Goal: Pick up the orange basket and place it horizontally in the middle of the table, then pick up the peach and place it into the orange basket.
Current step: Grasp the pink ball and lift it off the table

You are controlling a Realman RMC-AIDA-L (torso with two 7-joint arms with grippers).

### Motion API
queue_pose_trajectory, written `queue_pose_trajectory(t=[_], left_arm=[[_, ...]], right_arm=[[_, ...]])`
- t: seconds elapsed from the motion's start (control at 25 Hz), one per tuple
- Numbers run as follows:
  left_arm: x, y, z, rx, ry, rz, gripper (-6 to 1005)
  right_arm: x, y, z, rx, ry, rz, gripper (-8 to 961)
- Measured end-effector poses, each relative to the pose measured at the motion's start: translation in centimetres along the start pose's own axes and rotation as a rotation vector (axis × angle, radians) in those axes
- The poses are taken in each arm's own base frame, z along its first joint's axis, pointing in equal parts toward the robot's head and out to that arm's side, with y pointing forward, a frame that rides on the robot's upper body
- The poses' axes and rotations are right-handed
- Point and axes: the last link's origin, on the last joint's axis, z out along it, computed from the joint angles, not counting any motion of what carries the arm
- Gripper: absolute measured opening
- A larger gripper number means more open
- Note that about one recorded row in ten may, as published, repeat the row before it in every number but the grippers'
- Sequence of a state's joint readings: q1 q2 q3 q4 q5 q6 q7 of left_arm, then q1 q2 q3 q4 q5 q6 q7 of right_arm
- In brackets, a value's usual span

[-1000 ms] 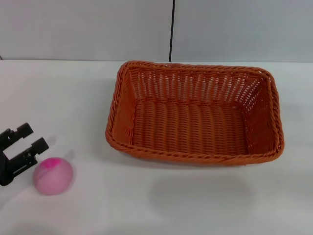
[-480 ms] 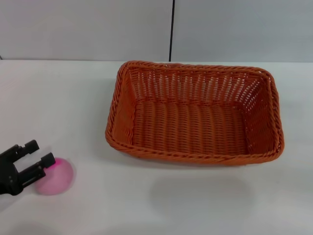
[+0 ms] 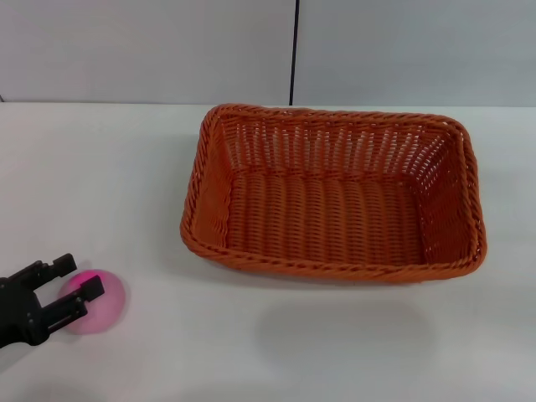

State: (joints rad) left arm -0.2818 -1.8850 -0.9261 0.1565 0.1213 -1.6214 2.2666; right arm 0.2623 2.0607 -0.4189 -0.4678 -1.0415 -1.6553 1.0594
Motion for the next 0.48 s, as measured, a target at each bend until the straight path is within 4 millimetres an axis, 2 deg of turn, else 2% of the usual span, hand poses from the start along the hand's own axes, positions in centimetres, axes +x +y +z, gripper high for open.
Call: queue_pose_trajectory(t=[0.32, 0.48], left_arm=[[-0.39, 0.06, -0.25, 0.003, -0.021, -0.004, 606], [-0.46, -0.02, -0.49, 0.022, -0.008, -0.007, 529]], right_arm=[[0.07, 0.07, -0.14, 0.001, 0.0, 0.004, 535], [0.13, 0.07, -0.26, 0.004, 0.001, 0.006, 536]])
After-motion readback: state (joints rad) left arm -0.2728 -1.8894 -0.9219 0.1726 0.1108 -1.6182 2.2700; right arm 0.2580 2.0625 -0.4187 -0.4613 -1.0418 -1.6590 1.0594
